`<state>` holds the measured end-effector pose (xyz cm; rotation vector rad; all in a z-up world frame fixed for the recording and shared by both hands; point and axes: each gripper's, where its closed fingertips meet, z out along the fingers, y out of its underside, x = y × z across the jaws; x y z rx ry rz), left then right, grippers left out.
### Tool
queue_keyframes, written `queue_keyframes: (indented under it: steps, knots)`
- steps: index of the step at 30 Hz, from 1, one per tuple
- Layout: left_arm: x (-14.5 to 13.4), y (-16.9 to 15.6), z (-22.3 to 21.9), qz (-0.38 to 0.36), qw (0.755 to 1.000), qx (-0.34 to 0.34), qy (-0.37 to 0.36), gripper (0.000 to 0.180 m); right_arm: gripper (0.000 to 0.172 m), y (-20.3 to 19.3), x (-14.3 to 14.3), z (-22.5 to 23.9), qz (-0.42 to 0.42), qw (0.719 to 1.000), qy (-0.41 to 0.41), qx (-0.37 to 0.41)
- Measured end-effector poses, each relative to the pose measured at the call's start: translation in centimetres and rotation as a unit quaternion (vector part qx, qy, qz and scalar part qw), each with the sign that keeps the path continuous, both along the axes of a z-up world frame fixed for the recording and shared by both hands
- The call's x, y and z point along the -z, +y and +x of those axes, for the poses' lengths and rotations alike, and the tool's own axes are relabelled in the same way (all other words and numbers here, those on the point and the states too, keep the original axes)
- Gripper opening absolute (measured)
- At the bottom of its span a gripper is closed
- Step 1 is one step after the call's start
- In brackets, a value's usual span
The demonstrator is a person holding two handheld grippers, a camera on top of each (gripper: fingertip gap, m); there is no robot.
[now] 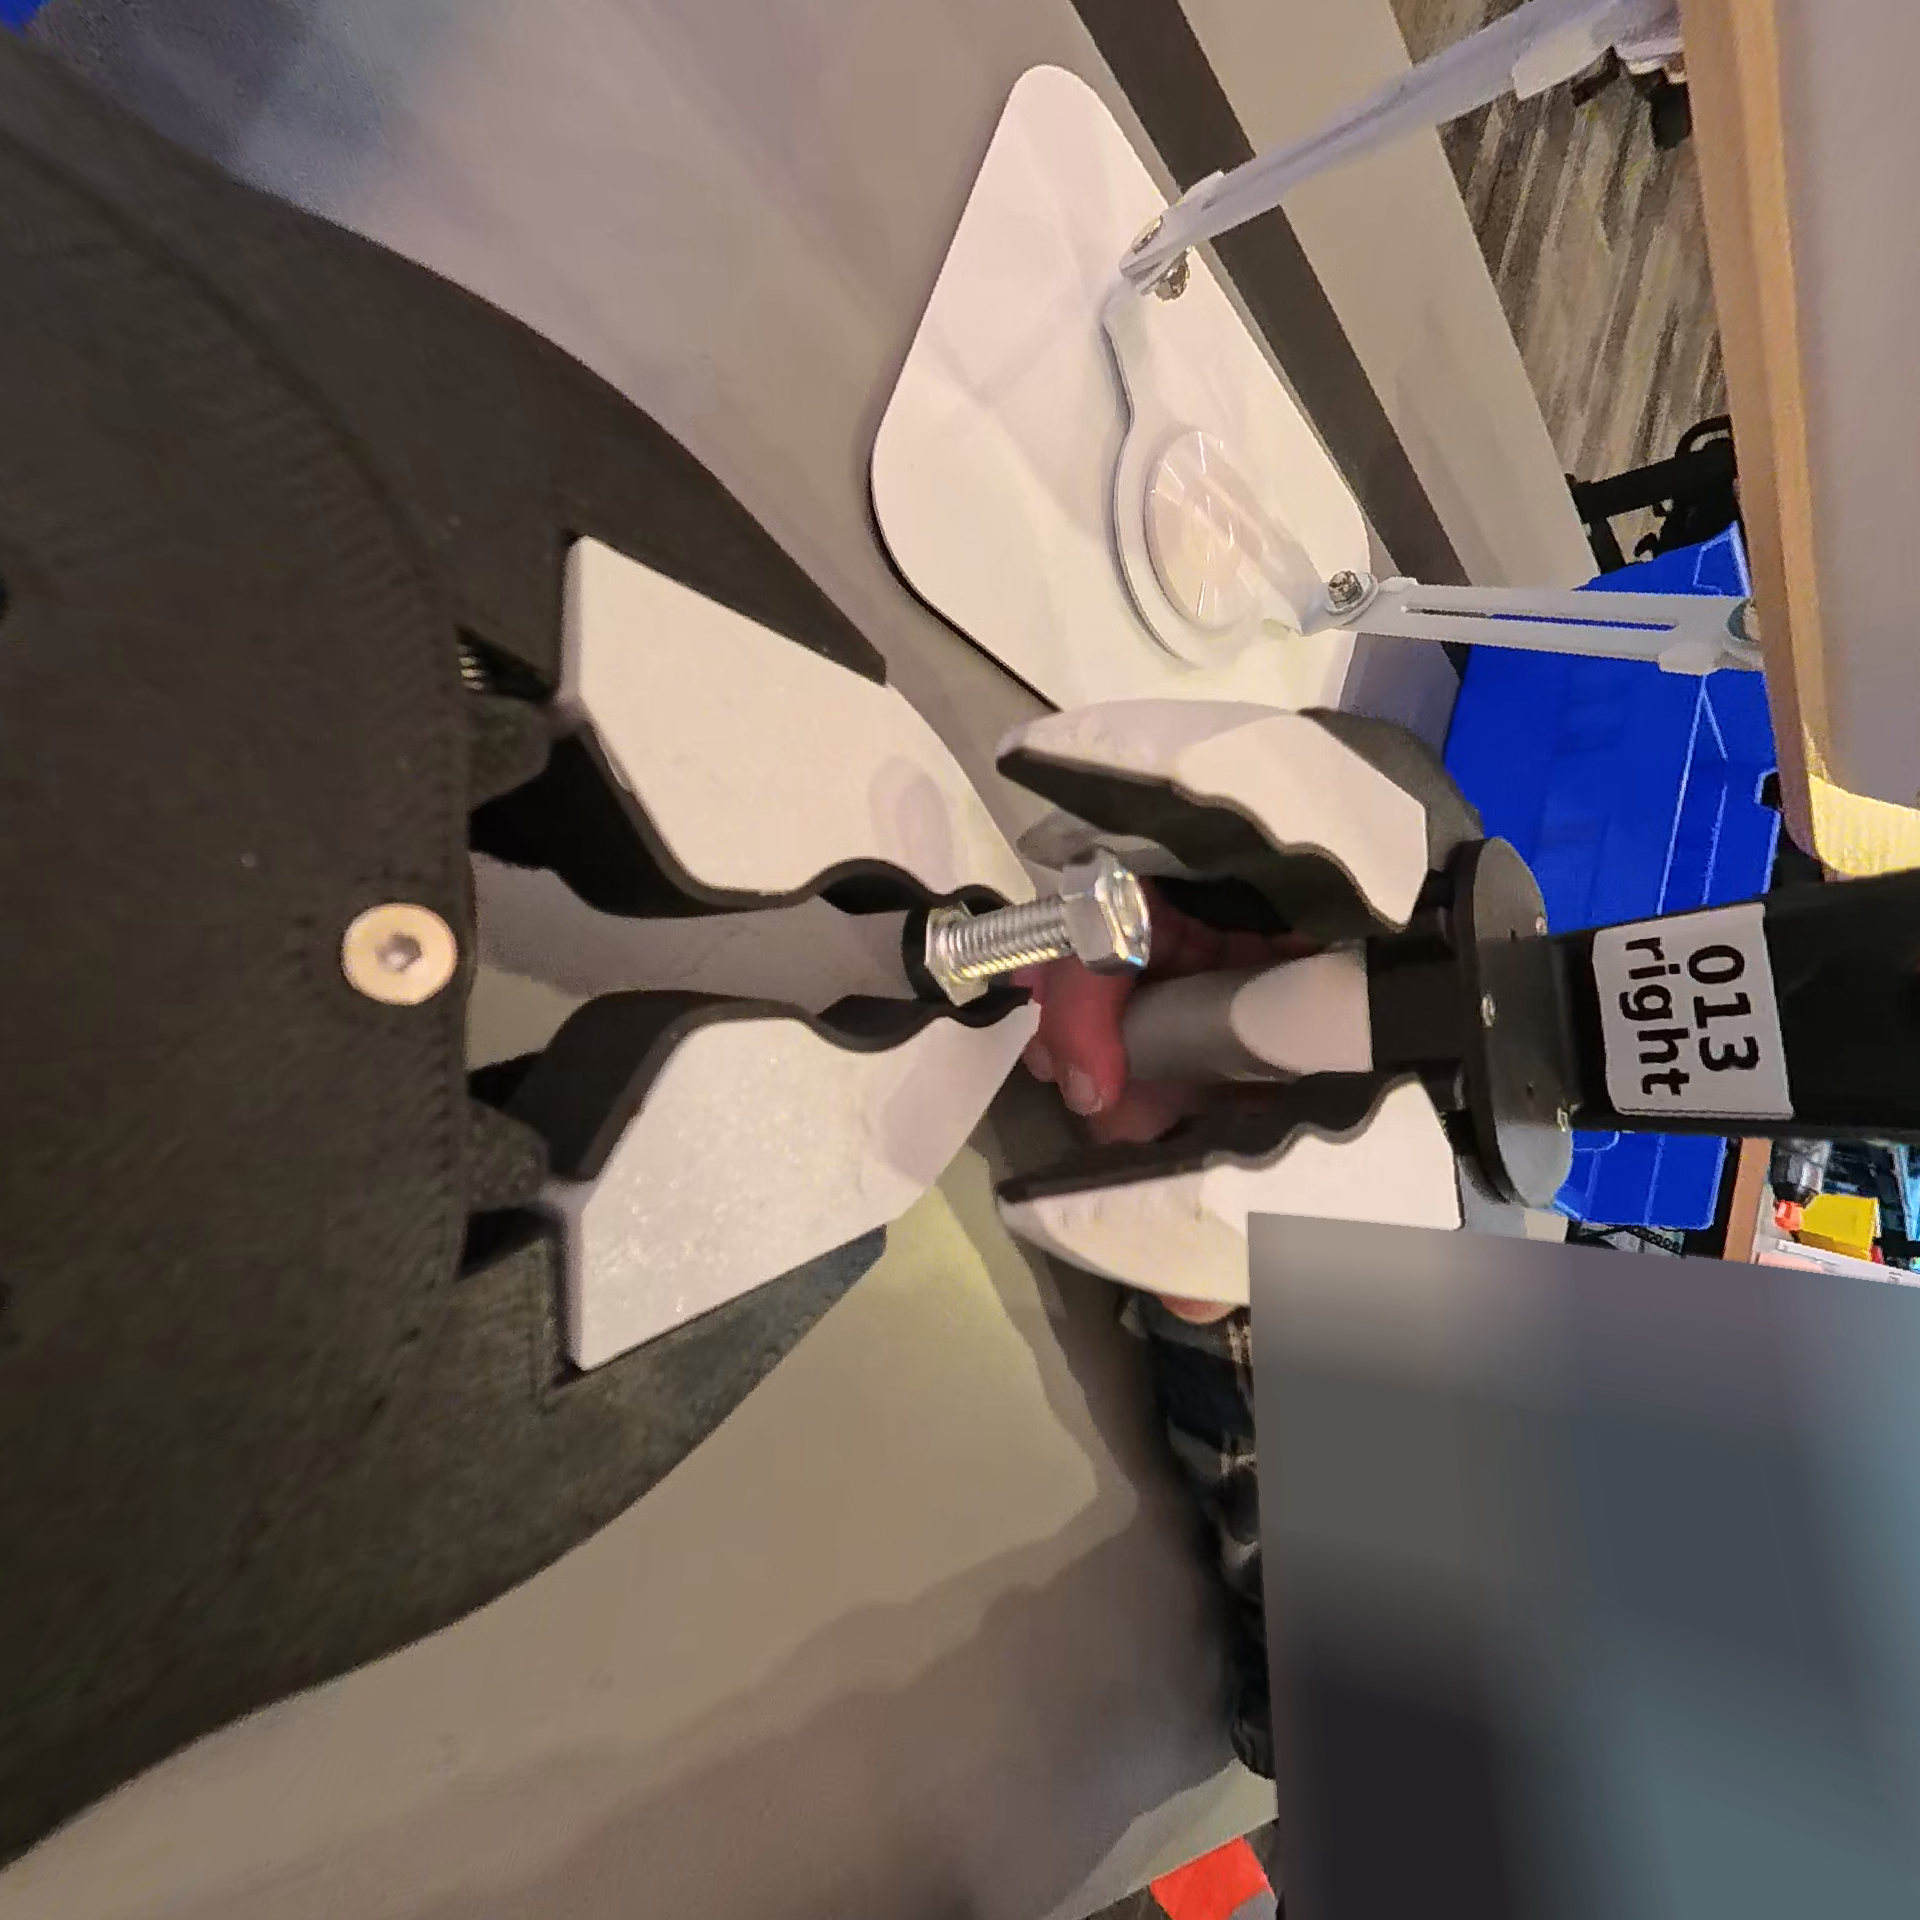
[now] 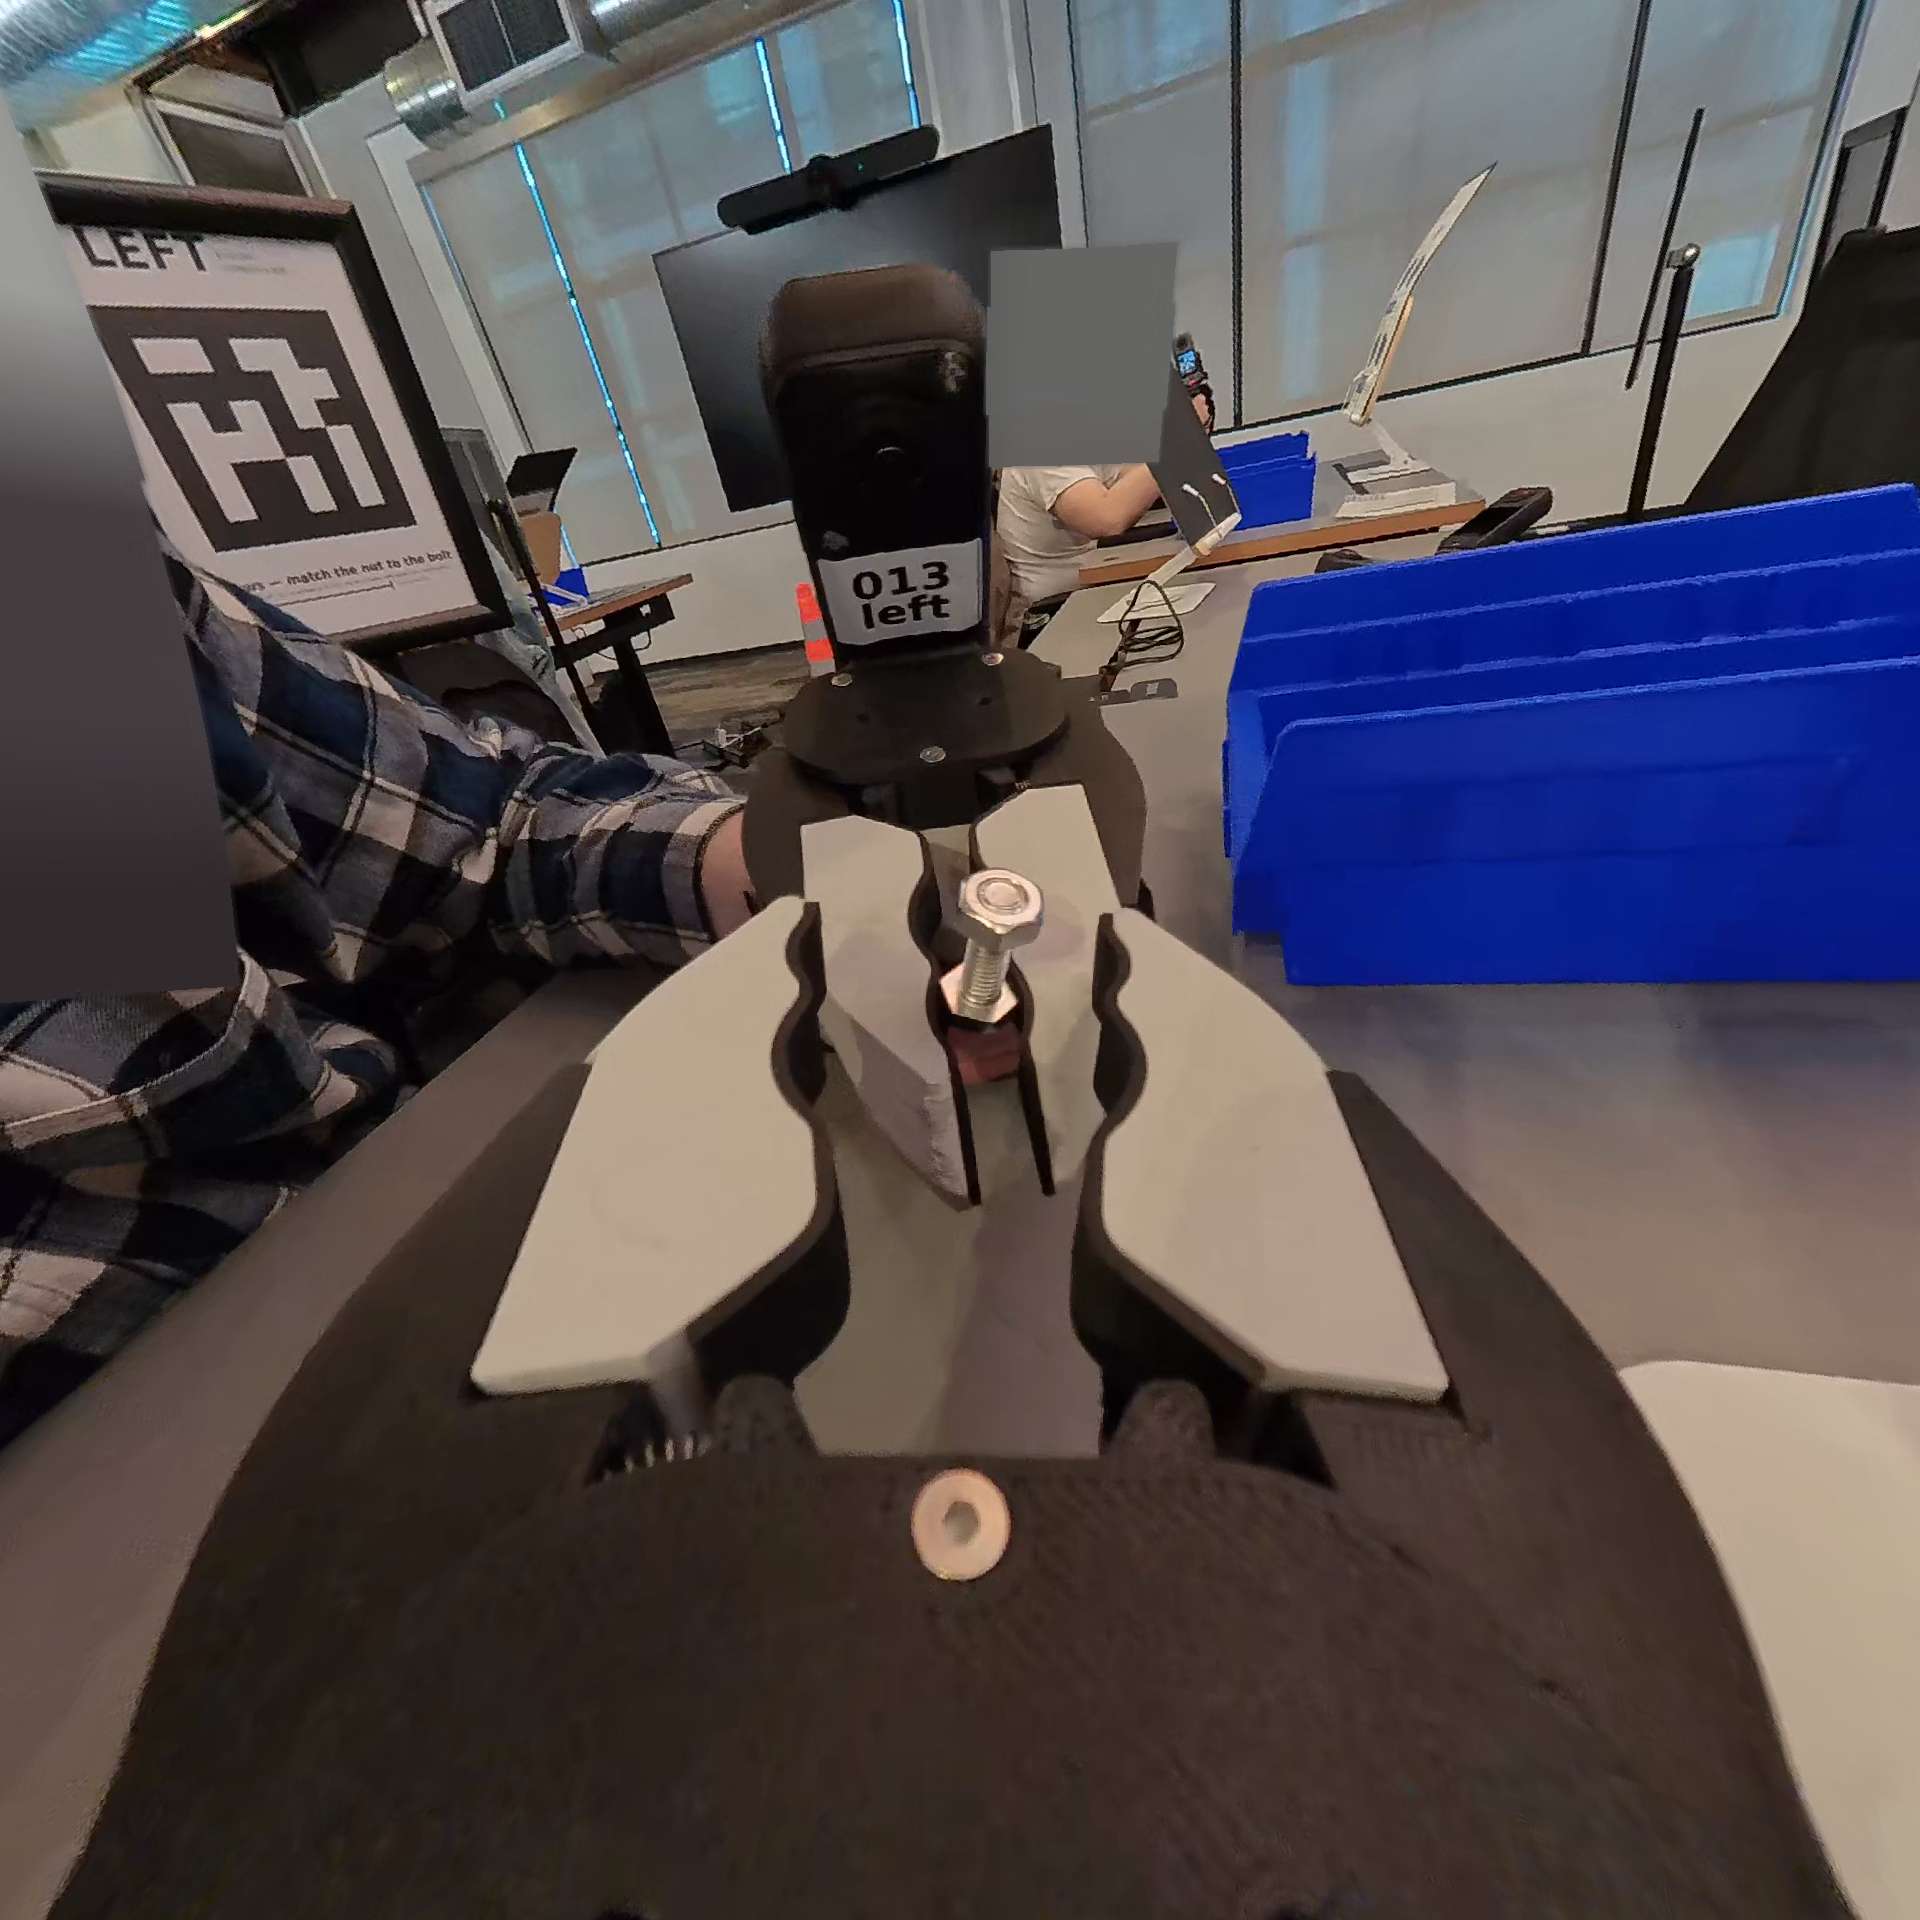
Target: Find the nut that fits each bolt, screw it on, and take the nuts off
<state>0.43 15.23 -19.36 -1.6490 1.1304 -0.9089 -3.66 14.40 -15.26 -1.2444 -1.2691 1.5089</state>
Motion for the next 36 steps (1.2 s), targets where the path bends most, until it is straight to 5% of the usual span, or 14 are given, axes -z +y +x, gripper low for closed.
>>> queue_keyframes:
  steps: [7,9,14,19,21,23,24,30,35,36]
  knots:
    - [-0.7,0.7,-0.7,-0.014,0.999,-0.017,-0.029,0.011,0.040,-0.5,-0.5,0.4,0.016,1.000,0.013,-0.008]
    - [-0.8,0.8,-0.9,-0.017,0.999,-0.019,-0.032,0.011,0.015,-0.8,-1.1,0.9,0.024,0.999,0.031,-0.019]
    - [-0.4,0.5,-0.5,-0.013,1.000,-0.011,-0.019,0.011,0.046,0.8,-1.0,0.7,-0.013,0.999,0.034,0.014]
    - [-0.3,0.6,-0.5,-0.012,1.000,-0.015,-0.017,0.010,0.054,-0.4,-0.9,0.1,0.003,1.000,0.026,-0.006]
    - [-0.6,0.7,-0.6,-0.009,0.999,-0.019,-0.024,0.011,0.051,-0.5,-1.1,0.3,0.009,0.999,0.032,-0.004]
    - [-0.8,1.0,-0.9,-0.010,0.999,-0.027,-0.029,0.011,0.022,-1.0,-1.7,1.0,0.011,0.998,0.052,-0.032]
    - [-0.9,1.1,-0.9,-0.013,0.999,-0.028,-0.032,0.011,0.021,-1.4,-2.0,1.3,0.009,0.997,0.062,-0.049]
    - [-0.7,1.0,-0.8,-0.010,0.999,-0.026,-0.028,0.011,0.055,0.4,-1.6,0.5,-0.019,0.999,0.050,0.000]
    - [-0.8,1.0,-0.8,-0.007,0.999,-0.029,-0.028,0.010,0.056,-0.4,-1.5,0.0,-0.007,0.999,0.046,-0.008]
    - [-1.0,1.1,-0.9,-0.006,0.999,-0.031,-0.033,0.011,0.039,-0.6,-1.8,0.4,0.000,0.998,0.057,-0.015]
